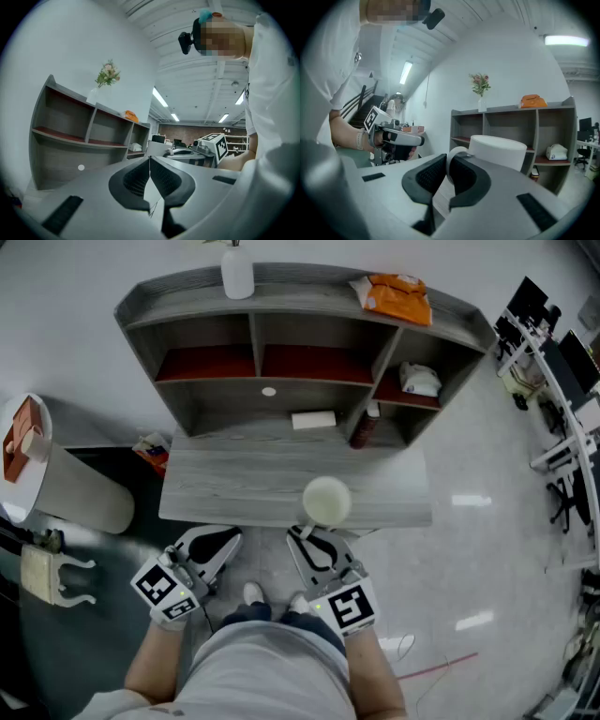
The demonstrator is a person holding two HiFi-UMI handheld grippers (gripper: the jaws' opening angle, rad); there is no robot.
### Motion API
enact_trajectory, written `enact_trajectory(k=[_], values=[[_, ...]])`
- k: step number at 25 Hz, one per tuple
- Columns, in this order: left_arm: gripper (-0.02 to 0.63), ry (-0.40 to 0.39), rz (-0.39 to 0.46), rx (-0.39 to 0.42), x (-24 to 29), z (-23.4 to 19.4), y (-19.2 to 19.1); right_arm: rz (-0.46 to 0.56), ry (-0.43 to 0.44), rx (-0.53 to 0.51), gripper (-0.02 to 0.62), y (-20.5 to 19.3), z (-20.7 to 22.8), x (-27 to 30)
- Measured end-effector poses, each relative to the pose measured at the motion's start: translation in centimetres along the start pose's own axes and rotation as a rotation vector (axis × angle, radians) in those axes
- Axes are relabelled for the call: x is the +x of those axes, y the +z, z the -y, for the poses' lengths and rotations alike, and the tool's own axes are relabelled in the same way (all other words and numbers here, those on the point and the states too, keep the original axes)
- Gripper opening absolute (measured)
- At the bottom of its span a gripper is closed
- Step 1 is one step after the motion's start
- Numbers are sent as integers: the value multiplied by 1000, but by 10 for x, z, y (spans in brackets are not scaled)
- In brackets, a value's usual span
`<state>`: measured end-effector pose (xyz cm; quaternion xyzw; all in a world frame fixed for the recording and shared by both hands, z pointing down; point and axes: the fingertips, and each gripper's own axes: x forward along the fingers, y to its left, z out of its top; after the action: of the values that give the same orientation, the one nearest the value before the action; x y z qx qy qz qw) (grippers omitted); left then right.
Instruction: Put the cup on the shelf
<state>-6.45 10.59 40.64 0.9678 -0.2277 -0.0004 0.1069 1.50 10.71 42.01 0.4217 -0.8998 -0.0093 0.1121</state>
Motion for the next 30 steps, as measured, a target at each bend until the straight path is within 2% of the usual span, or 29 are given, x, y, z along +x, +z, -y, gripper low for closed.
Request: enact_trajectory(k=[9, 15, 24, 30], values=[[17, -47, -20, -9, -10, -9, 0, -32, -17, -6, 34, -4, -10, 18], [17, -53, -6, -39, -25, -32, -1, 26, -16, 55, 34, 8, -16, 33], [17, -101, -1, -39, -51, -66, -5, -15, -80, 9, 35, 11, -24, 67], [17, -124, -4, -42, -47, -77, -5, -26, -81, -14, 34, 12, -13, 86]])
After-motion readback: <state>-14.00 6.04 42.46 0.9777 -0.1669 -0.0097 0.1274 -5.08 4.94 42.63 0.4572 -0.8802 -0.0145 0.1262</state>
